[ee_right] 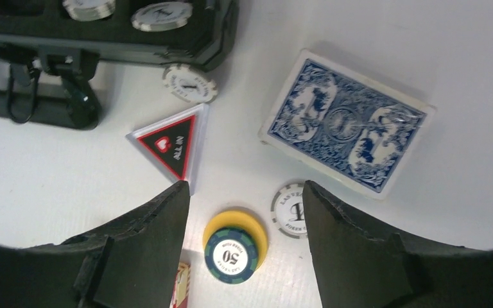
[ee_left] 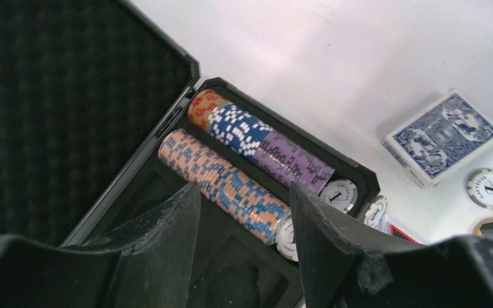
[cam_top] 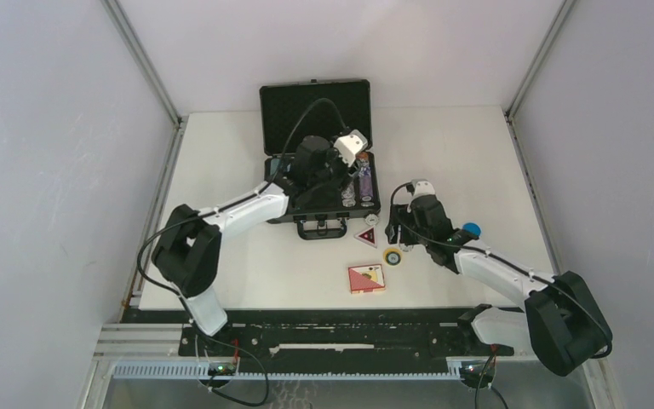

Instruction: Pack up texas hold em set

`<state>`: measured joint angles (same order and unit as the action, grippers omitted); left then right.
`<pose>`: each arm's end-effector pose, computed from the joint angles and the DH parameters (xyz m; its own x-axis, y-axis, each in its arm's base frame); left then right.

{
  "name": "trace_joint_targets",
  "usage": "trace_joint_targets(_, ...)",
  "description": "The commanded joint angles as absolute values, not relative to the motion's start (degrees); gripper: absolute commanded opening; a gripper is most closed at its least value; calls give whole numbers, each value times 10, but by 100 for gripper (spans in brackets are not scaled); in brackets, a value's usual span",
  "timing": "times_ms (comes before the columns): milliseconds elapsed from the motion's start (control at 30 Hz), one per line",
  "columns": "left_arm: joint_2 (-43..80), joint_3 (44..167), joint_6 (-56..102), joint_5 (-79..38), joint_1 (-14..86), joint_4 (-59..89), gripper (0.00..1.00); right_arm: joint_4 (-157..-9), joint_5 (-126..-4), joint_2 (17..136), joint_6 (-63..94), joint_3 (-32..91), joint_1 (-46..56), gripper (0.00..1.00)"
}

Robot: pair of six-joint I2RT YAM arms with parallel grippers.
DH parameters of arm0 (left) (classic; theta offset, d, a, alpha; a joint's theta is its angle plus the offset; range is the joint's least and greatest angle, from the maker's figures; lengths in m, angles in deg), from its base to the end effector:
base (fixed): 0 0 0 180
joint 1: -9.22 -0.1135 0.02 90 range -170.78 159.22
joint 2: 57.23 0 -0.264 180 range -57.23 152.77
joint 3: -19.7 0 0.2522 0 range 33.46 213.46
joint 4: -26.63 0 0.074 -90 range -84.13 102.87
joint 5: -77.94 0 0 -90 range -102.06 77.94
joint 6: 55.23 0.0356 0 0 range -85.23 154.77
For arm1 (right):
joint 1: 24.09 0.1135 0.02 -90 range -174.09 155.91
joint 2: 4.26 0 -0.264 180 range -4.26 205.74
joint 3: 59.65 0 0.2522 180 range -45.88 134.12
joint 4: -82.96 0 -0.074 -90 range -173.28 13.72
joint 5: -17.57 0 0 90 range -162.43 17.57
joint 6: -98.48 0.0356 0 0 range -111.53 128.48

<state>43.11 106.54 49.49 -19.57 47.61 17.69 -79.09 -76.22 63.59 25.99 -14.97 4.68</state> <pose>0.3213 -0.2605 0.2726 -0.1089 0.4077 -0.9066 0.7631 0.6188 0.1866 0.2070 0.1110 0.1868 -0.6811 -0.0315 -0.7315 -0.2429 0.9522 0.1852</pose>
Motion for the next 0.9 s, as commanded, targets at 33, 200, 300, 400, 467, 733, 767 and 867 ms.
trace_joint_targets(33,374,1010,426,-116,476,267,59,-781,-844,641,286,-119,50,76)
trace_joint_targets(200,348,969,359,-84,476,316,59,-750,-893,622,323,-135,52,87)
trace_joint_targets(300,336,953,342,-70,476,329,59,-746,-894,631,350,-148,52,85)
trace_joint_targets(400,316,935,334,-53,476,339,59,-751,-888,649,367,-153,55,84)
trace_joint_targets(467,303,927,334,-49,476,340,60,-772,-905,651,350,-157,74,83)
trace_joint_targets(733,269,894,333,16,475,358,60,-951,-962,690,268,-165,159,83)
trace_joint_targets(767,265,891,332,20,475,358,60,-971,-965,705,268,-163,163,83)
trace_joint_targets(867,250,877,327,26,475,365,60,-1021,-971,765,262,-156,169,83)
